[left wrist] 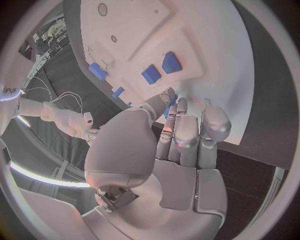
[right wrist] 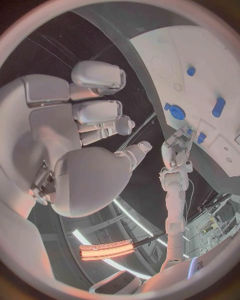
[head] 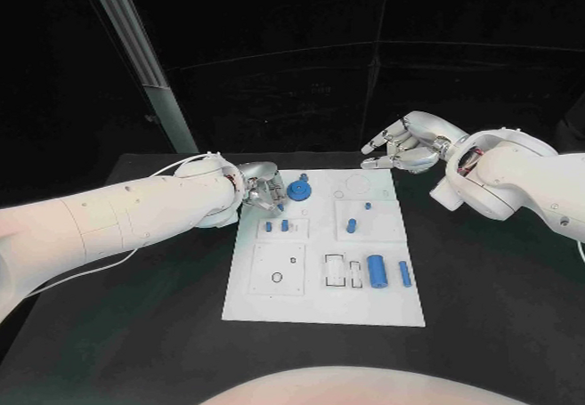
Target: Assemble the parts on the task board
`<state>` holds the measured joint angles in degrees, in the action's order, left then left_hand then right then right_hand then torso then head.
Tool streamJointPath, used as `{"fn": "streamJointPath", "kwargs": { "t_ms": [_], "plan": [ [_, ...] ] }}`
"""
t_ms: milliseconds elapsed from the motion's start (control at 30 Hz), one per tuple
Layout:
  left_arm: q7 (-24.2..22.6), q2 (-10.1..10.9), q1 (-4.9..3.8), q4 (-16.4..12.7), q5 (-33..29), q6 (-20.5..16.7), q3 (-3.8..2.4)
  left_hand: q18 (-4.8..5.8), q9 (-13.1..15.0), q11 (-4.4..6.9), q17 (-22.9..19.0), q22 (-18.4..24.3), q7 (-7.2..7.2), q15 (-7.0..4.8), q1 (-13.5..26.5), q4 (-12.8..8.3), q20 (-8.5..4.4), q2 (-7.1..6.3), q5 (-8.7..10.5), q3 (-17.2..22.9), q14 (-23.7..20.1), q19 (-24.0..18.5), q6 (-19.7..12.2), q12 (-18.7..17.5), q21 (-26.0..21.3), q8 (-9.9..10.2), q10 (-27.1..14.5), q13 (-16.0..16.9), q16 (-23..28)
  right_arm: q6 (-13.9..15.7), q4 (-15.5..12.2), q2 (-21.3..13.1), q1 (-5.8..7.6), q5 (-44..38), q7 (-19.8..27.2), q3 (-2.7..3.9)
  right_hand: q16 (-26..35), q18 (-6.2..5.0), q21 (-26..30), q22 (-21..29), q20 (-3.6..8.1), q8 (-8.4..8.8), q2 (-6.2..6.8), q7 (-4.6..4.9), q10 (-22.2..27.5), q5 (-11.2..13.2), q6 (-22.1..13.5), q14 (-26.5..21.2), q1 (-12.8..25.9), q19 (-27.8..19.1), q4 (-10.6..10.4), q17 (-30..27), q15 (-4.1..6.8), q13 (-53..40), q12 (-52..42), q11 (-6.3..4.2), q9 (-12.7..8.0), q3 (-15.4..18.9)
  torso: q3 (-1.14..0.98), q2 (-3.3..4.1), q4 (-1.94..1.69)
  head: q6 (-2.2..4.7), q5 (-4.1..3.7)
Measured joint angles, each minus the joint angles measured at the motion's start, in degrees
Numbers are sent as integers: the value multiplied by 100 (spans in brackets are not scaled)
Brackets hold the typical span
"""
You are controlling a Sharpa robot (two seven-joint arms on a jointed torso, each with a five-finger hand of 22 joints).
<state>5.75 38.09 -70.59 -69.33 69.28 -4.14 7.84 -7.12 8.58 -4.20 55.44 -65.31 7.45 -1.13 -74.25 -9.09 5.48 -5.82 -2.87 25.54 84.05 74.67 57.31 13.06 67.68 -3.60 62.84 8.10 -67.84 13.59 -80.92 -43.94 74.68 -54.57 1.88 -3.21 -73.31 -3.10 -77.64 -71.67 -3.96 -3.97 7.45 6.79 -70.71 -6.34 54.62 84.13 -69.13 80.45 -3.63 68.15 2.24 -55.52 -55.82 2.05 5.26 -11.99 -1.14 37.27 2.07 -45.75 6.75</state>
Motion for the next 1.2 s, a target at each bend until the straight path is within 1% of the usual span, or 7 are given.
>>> {"fn": "streamJointPath", "kwargs": {
  "t_ms": [167, 333, 533, 733, 900, 1067, 1200],
  "plan": [
    [-4, 63, 0, -30, -1, -53, 0, 0, -10, -3, -26, 15, 2, 0, 0, -16, 7, 0, 0, 16, 0, -7, 2, 0, -23, 0, -3, -25, 0, -2, 26, -6, 0, 0, -7, 0, 48, 0, 29, 34, -1, 0, 0, 0, 269, 0, 0, 0, 0, -1, 34, -21, 0, 414, 424, -3, 9, -34, 2, -3, -3, 0, -3],
    [-73, 177, 1, -117, -26, -173, 0, 0, -52, -56, -105, 92, 32, 57, 35, -57, 35, -157, 0, 6, -14, -79, 32, -94, -111, 0, -196, -94, 53, -39, 101, -10, 0, -58, -58, 0, 318, -93, 207, 213, 4, 0, -122, -6, 720, 0, 144, 0, -122, -109, 195, -265, 0, 1391, 1518, -21, 52, -246, 5, -3, -6, 4, -11],
    [-260, 353, 2, -259, -205, -400, -4, -1, -168, -134, -309, 303, -115, 125, 104, -21, 84, -289, 0, -154, -81, -227, -115, -220, -329, 0, -565, -214, 174, -129, 190, -15, -14, -376, -213, -1, 913, -93, 415, 455, -20, -16, -44, 27, 826, 34, 442, -52, -198, -206, 399, -865, -9, 2646, 2938, 71, 96, -607, 5, -3, -10, 19, -14],
    [-472, 570, 2, -374, -690, -576, -5, -1, -202, -154, -351, 332, -81, 124, 101, 25, 84, -285, 0, -200, -81, -228, -121, -218, -356, 0, -583, -239, 174, -213, 218, -16, -71, -1021, -424, -2, 991, -92, 450, 478, -20, -16, -24, 35, 805, 34, 685, -30, -357, -206, 653, -935, -31, 3352, 3685, 92, 129, -955, 3, -5, -8, 36, -32],
    [-923, 779, 2, -466, -1736, -811, -4, -13, -164, -91, -808, 629, 87, 113, -33, 73, 84, -81, 0, -106, -206, -442, 221, 49, -664, -182, -207, -203, 524, -244, 200, -20, -180, -1806, -600, -4, 997, -92, 450, 419, -65, -17, -38, 48, 638, 34, 811, 0, -447, -162, 877, -898, -63, 3854, 4162, 150, 137, -1227, -1, -7, -3, 56, -75],
    [-1797, 902, -1, -658, -3558, -984, 0, -221, -119, -82, -1988, 1489, 124, 103, -24, 88, 68, 84, 0, 58, -661, -1080, 413, 154, -1591, -239, -99, -202, 1492, -247, 159, 0, -346, -2585, -732, -5, 961, -91, 450, 387, -107, 21, -12, 31, 622, 34, 830, -11, -467, -161, 1013, -851, -114, 4213, 4511, 156, 134, -1362, -5, -9, -3, 86, -101],
    [-2392, 951, -2, -838, -4779, -993, 3, -220, -111, -8, -2166, 1647, 94, 102, -54, 103, 54, 129, -28, 73, -697, -1159, 445, 378, -1777, -239, 179, -125, 1638, -240, 159, 76, -440, -3026, -800, -10, 902, -91, 329, 259, -165, 21, 47, 128, 714, 34, 715, -20, -407, -103, 1058, -832, -165, 4428, 4714, 248, 68, -1407, -1, -4, -3, 97, -100]
  ]
}}
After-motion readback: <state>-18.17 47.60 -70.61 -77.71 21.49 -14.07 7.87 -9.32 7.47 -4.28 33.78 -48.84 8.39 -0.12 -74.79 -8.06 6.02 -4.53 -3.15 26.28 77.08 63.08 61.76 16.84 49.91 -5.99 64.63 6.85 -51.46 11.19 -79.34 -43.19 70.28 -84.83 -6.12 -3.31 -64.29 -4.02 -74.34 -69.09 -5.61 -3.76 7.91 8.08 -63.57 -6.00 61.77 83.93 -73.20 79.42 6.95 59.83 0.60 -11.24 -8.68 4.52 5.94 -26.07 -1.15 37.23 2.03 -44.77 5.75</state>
